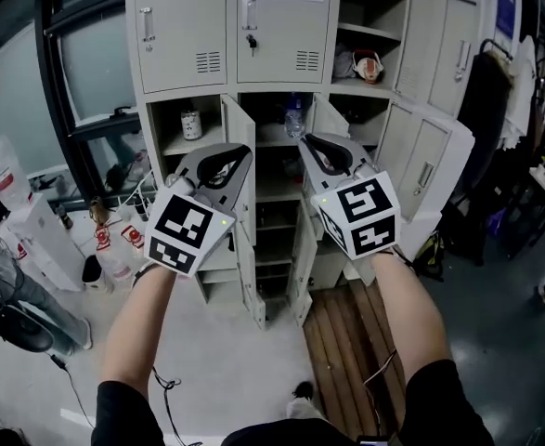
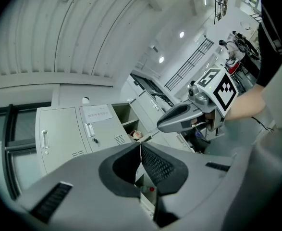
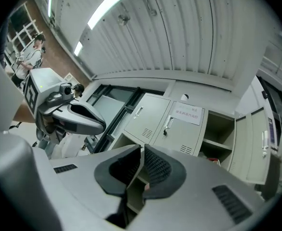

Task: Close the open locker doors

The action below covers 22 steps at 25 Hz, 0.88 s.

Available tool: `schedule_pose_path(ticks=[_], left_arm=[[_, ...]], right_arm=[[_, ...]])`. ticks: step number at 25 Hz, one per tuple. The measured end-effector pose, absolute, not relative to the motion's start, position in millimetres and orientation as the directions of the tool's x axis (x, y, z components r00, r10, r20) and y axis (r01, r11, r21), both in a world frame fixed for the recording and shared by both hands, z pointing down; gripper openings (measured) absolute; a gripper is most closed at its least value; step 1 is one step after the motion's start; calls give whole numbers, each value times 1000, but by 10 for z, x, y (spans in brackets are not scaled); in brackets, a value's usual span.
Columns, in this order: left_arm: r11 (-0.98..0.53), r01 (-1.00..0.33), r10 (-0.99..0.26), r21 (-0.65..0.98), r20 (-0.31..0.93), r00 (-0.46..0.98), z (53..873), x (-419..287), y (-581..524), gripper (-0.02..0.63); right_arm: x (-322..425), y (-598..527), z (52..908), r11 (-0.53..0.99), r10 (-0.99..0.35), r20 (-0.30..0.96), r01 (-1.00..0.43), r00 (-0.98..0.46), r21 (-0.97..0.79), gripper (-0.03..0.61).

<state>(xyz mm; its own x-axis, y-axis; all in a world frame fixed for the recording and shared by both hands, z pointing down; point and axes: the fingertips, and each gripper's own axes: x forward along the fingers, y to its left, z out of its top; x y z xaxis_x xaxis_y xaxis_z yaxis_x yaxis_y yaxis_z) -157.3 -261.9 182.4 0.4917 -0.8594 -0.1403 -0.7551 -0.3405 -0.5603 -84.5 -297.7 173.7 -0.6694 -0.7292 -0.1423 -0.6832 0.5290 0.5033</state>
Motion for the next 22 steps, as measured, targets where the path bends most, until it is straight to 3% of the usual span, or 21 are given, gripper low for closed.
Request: schedule_pose_path(ticks=[7,16,22], left_arm=[[-446,-775,-828,-447,-123,547,2462,-1503,-2070,21],[-411,-807,-849,-424,-145,509,2710,-1407,-1641,21],[-399,-820,-855,-410,-158,494,2810,-890,-1659,21]], right_arm=[[-690,-2324,2248,514,-774,-100,-713,-625,477,49],[-463,-1938,2579,547,-775,-73,-725,-627,418,48],[79,-1941,2660,544,-779,-71,-729,-623,416,48]])
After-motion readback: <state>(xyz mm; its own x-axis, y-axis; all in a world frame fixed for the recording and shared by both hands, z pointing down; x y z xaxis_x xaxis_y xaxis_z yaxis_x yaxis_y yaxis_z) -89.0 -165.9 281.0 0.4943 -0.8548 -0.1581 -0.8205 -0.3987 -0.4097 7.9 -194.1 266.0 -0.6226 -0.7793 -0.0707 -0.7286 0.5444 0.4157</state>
